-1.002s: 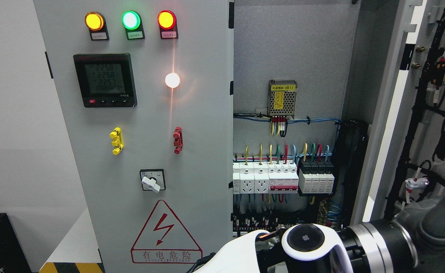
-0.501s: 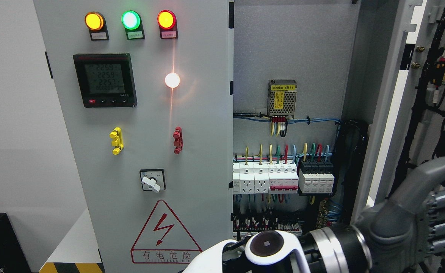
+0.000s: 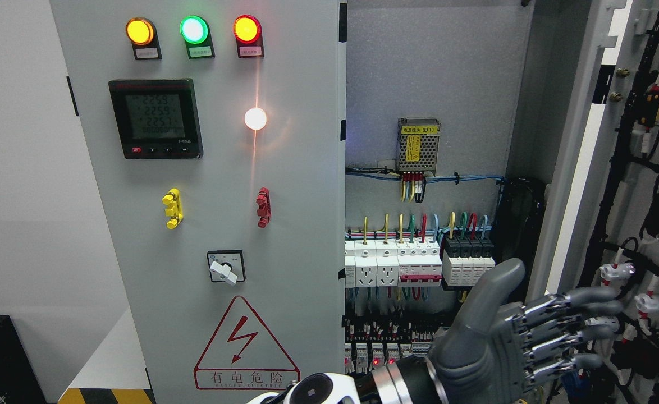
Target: Open door with both hands
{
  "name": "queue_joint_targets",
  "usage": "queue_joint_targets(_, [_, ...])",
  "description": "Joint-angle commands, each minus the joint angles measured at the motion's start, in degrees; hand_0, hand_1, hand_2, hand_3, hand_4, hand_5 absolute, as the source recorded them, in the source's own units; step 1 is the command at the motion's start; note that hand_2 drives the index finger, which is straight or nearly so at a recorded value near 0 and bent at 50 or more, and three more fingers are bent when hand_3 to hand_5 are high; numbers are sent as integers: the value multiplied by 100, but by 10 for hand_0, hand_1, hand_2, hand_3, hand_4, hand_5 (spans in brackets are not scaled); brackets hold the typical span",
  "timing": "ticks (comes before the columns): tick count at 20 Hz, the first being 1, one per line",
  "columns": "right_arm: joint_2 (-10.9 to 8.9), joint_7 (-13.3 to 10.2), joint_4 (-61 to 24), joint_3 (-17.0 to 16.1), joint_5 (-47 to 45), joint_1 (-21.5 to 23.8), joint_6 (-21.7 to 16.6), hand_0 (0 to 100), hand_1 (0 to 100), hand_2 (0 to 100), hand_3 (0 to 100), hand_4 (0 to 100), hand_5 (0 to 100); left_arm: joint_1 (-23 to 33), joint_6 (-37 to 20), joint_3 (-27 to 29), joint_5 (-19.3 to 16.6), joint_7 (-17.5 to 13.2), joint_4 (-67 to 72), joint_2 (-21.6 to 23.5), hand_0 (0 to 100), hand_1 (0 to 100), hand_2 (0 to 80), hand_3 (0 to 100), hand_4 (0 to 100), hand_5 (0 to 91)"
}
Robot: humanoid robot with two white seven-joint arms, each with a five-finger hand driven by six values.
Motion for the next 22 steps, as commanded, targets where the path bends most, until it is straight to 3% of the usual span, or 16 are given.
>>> queue_joint_targets(1, [0,2,0,0,-53,0,1,191,0,0,0,0,0,975,-101,400,5,-28,-712,1347,0,0,0,0,0,0])
queue_joint_targets(11, [0,2,0,0,-53,0,1,191,0,0,0,0,0,3137,-689,427,-39,-37,-616,2570,0,0,0,0,0,0])
queue_joint_targets(18, [0,2,0,0,-53,0,1,191,0,0,0,0,0,4298,-1103,523,-74,-55,305,2694,0,0,0,0,0,0])
queue_joint_targets(22, [0,2,0,0,-53,0,1,191,0,0,0,0,0,4676,-1261,664,-74,-387,1193,2658,0,0,0,0,0,0])
